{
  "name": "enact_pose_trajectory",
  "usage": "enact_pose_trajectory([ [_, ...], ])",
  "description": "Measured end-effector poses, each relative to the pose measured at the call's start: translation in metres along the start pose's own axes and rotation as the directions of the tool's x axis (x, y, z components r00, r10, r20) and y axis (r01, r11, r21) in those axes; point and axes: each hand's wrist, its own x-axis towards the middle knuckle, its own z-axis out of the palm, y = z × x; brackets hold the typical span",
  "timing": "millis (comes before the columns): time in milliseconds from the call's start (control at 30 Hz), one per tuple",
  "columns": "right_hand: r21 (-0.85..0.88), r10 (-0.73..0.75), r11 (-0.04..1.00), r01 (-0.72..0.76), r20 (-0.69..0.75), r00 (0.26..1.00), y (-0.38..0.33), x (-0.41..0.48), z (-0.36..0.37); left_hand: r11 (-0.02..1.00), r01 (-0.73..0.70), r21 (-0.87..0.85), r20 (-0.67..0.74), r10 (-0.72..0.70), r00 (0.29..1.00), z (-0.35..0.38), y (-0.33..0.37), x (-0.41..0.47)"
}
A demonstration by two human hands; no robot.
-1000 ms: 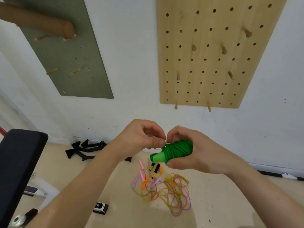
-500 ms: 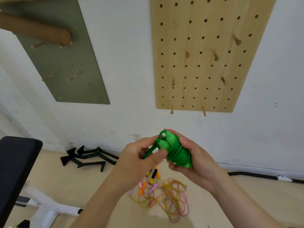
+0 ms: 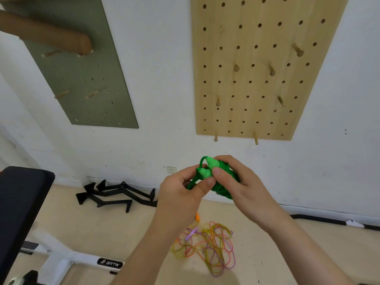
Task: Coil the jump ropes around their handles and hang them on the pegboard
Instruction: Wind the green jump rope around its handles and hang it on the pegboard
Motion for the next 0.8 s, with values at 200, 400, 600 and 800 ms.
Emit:
enact_pose_trajectory([
  [200, 0.374, 0.161, 0.913, -0.163, 0.037, 0.986, 0.001, 0.0, -0.013, 0.997, -0.081, -0.004, 0.084, 0.081, 0.993, -0.012, 0.01, -0.004],
  [400, 0.535, 0.183, 0.817, -0.216, 0.115, 0.976, 0.005, -0.002, -0.005, 0.927, -0.335, 0.167, 0.201, 0.301, 0.932, -0.02, 0.012, 0.001],
  [600, 0.623, 0.26, 0.718, -0.31, 0.174, 0.95, 0.01, -0.003, 0.001, 0.752, -0.582, 0.309, 0.237, 0.532, 0.813, -0.029, 0.017, 0.004],
  [800, 0.746, 0.156, 0.59, -0.309, 0.27, 0.95, 0.017, -0.003, 0.01, 0.978, -0.076, -0.195, 0.29, 0.131, 0.948, -0.02, 0.031, 0.002],
])
